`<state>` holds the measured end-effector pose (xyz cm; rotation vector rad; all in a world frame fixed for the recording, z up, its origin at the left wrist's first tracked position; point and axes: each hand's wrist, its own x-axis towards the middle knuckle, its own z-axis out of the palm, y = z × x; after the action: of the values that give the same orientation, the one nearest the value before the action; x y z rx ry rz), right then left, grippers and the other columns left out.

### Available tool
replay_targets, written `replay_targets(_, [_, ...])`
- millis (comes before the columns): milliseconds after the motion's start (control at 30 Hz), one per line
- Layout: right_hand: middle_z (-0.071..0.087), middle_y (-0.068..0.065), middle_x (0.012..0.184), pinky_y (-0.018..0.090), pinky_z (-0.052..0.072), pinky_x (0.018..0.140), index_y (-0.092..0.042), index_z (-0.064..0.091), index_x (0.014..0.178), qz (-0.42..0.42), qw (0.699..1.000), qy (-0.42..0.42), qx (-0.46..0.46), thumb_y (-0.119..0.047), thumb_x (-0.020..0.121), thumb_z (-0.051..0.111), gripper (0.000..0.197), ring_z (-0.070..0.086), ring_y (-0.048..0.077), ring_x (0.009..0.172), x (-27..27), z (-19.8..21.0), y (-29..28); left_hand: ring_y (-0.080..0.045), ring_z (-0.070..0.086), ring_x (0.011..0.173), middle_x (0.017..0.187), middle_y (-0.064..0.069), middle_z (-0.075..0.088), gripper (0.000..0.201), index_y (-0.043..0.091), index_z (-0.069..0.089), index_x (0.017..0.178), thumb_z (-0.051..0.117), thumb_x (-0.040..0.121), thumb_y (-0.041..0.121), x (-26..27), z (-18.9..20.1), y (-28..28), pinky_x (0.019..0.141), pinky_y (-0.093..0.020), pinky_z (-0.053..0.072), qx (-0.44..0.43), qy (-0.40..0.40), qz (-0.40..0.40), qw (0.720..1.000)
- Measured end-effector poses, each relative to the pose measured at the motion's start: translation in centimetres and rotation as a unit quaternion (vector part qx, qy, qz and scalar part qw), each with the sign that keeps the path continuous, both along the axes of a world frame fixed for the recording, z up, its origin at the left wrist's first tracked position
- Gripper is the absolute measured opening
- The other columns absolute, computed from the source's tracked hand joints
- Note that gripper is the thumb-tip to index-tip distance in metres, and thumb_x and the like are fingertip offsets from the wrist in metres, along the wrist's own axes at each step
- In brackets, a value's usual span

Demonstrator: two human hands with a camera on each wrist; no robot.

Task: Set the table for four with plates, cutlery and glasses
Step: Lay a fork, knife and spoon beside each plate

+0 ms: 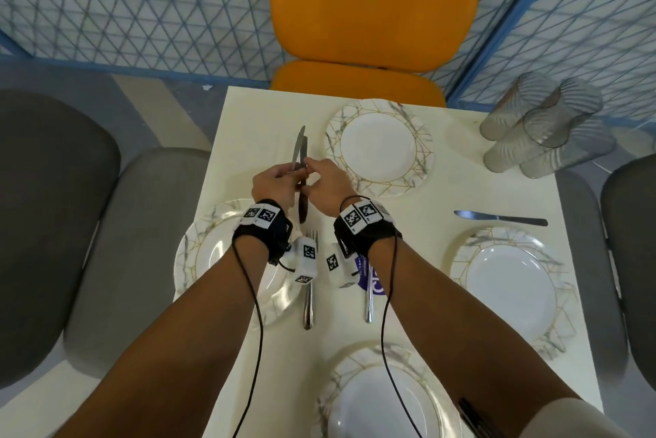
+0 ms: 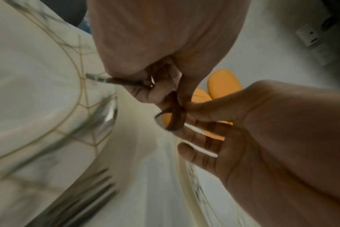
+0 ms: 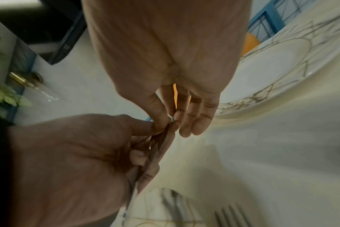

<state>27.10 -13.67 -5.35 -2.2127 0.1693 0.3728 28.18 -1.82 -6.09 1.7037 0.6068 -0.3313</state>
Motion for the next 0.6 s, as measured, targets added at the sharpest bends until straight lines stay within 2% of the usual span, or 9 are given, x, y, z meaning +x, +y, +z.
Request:
replay_targets(133, [0.051,0.011,0.135,0.02,0.035,0.094,-0.011,0.048,0.145,0.021,0.999,0.012,-0.027,-0.011,0.09,0.066,0.058,0.052,0.026,0.125,2.1,-2.0,-0.4,-0.015,0.078,0.077,0.087,0.001,0.081,0.016,0.023,0.082,0.099,0.081,0.085,0.017,2.7,-1.4,-0.2,0.066,-0.026,0.054,0.018,0.019,-0.028,0.999])
replay_targets(200, [0.054,0.015,0.127,0.023,0.039,0.087,-0.008,0.055,0.134,0.023,0.999,0.0,-0.04,-0.007,0.089,0.063,0.047,0.056,0.029,0.115,2.5,-2.7,-0.3,-0.017,0.077,0.078,0.089,0.0,0.08,0.018,0.021,0.082,0.102,0.082,0.084,0.017,3.6,-2.0,-0.3,0.067,-0.025,0.058,0.049,0.029,-0.044,0.997])
replay_targets(233, [0.056,0.017,0.12,0.024,0.04,0.082,-0.007,0.058,0.127,0.027,0.998,-0.01,-0.053,-0.006,0.087,0.062,0.04,0.058,0.031,0.108,2.7,-3.1,0.0,-0.016,0.075,0.076,0.089,0.0,0.079,0.019,0.021,0.082,0.102,0.082,0.083,0.017,4.0,-2.3,-0.4,0.064,-0.021,0.058,0.068,0.034,-0.05,0.996])
replay_targets(300, [0.057,0.018,0.111,0.025,0.039,0.074,-0.007,0.06,0.116,0.028,0.996,-0.012,-0.078,-0.008,0.085,0.06,0.031,0.061,0.031,0.096,2.9,-4.6,0.5,-0.009,0.069,0.068,0.087,0.001,0.075,0.018,0.021,0.08,0.1,0.082,0.083,0.015,4.5,-2.6,-0.6,0.047,-0.01,0.048,0.105,0.037,-0.057,0.992])
replay_targets(333, [0.057,0.017,0.11,0.025,0.039,0.074,-0.007,0.059,0.115,0.022,0.997,-0.015,-0.077,-0.009,0.086,0.06,0.029,0.06,0.028,0.092,2.9,-5.2,0.7,-0.008,0.066,0.067,0.087,0.001,0.074,0.018,0.021,0.08,0.1,0.082,0.083,0.014,4.7,-2.9,-0.6,0.044,-0.008,0.044,0.121,0.034,-0.06,0.99])
replay_targets(433, [0.052,0.007,0.104,0.028,0.042,0.076,-0.005,0.053,0.12,-0.035,0.999,-0.025,-0.016,-0.018,0.096,0.058,0.028,0.05,0.019,0.087,2.9,-5.5,1.4,-0.011,0.064,0.069,0.089,0.0,0.073,0.012,0.02,0.08,0.098,0.08,0.086,0.017,4.8,-3.6,-0.7,0.057,-0.012,0.046,0.166,0.021,-0.075,0.983])
replay_targets(533, [0.057,0.007,0.091,0.036,0.049,0.07,-0.009,0.048,0.108,-0.078,0.995,-0.03,-0.052,-0.031,0.103,0.049,0.022,0.056,0.021,0.078,2.9,-5.6,1.9,-0.003,0.055,0.06,0.087,0.001,0.069,0.013,0.019,0.08,0.102,0.076,0.09,0.022,4.9,-4.2,-0.7,0.047,-0.007,0.035,0.194,0.007,-0.088,0.977])
replay_targets(600, [0.058,0.013,0.1,0.04,0.051,0.077,-0.007,0.05,0.118,-0.036,0.996,-0.006,-0.086,-0.025,0.101,0.051,0.025,0.058,0.028,0.088,3.0,-5.5,2.1,0.0,0.052,0.059,0.088,0.0,0.07,0.015,0.018,0.08,0.105,0.075,0.092,0.024,5.0,-4.4,-0.6,0.045,-0.007,0.032,0.206,0.0,-0.096,0.974])
